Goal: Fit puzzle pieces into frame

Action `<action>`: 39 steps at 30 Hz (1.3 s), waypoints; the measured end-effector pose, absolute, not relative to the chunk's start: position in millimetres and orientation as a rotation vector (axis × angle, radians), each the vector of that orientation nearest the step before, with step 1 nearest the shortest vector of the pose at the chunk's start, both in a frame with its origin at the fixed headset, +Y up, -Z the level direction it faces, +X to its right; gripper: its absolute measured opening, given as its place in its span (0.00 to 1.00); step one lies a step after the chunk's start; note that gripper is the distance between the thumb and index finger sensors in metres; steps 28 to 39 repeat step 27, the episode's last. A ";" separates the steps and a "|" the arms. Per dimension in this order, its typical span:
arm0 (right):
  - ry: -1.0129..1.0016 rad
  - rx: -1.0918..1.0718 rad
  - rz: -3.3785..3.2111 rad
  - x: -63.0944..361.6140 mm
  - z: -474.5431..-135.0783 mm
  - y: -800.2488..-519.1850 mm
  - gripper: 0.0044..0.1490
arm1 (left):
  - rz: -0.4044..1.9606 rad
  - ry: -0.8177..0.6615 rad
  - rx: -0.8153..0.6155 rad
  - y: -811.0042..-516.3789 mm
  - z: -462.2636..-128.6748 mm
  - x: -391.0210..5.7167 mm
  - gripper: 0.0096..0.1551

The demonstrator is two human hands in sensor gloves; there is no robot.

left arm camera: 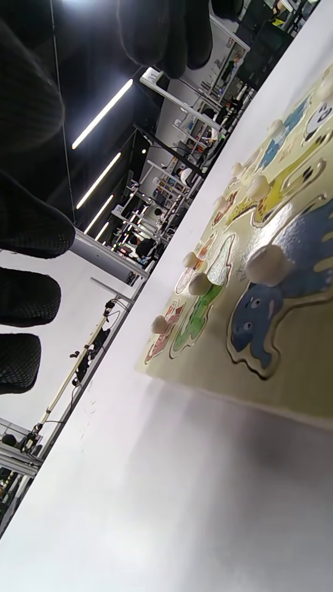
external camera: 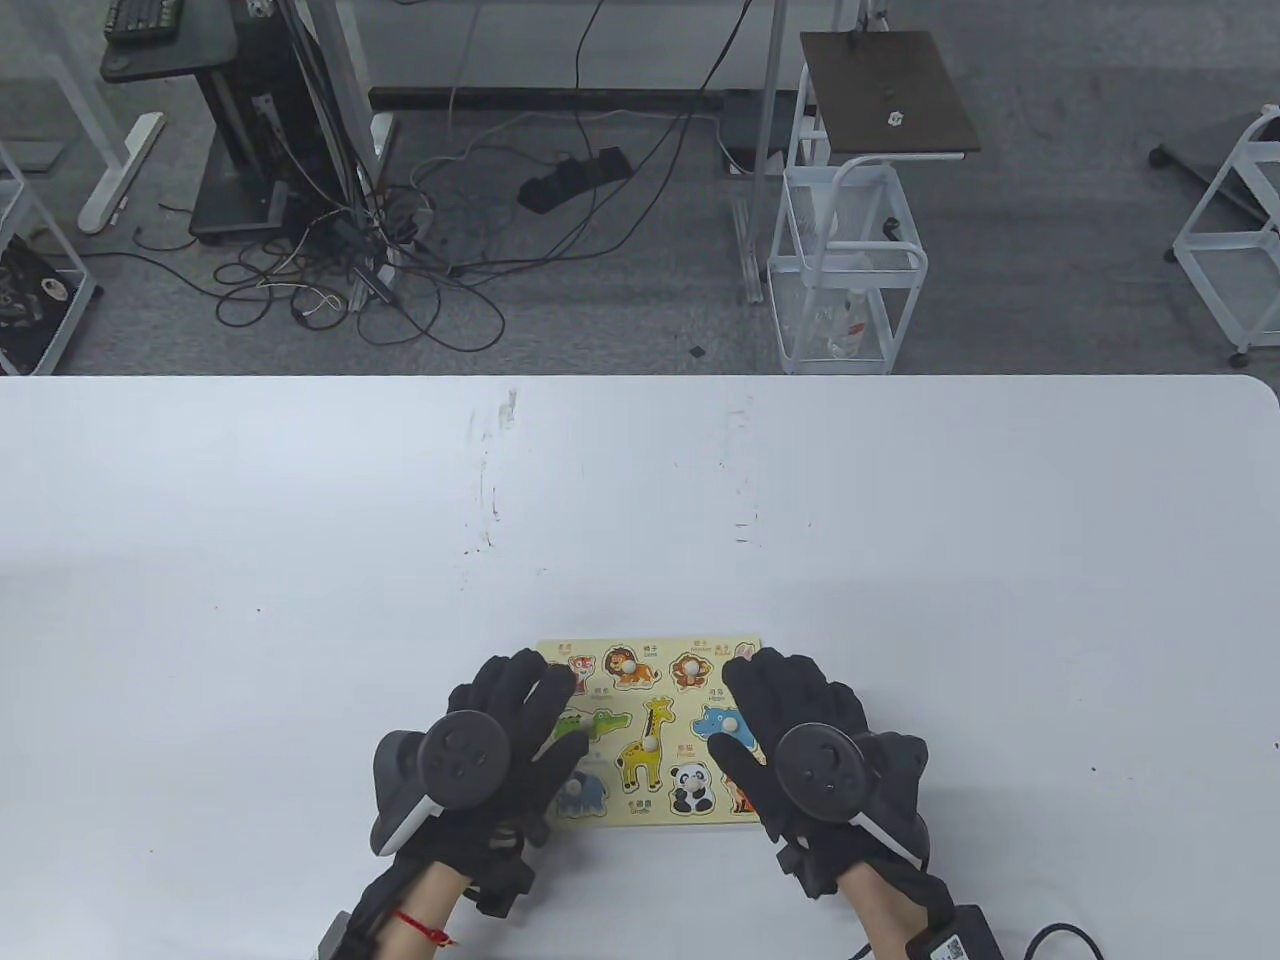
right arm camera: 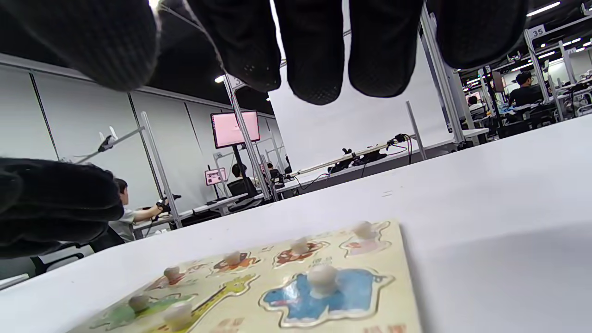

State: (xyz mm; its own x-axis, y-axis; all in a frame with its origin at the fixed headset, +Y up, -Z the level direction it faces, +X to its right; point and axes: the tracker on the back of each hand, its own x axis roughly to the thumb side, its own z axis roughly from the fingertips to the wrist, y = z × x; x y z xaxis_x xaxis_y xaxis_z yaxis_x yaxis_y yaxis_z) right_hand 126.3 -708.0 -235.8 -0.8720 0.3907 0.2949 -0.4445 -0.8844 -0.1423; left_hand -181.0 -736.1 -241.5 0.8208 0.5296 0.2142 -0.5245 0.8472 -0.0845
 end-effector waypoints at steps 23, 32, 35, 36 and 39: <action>-0.166 0.309 2.511 144.9 -239.3 -741.4 0.50 | 0.506 -0.297 -0.032 -740.8 -239.8 -169.5 0.41; -0.162 0.296 2.507 147.2 -239.6 -742.4 0.50 | 0.498 -0.297 -0.034 -741.0 -239.7 -169.2 0.41; -0.162 0.296 2.507 147.2 -239.6 -742.4 0.50 | 0.498 -0.297 -0.034 -741.0 -239.7 -169.2 0.41; -0.162 0.296 2.507 147.2 -239.6 -742.4 0.50 | 0.498 -0.297 -0.034 -741.0 -239.7 -169.2 0.41; -0.162 0.296 2.507 147.2 -239.6 -742.4 0.50 | 0.498 -0.297 -0.034 -741.0 -239.7 -169.2 0.41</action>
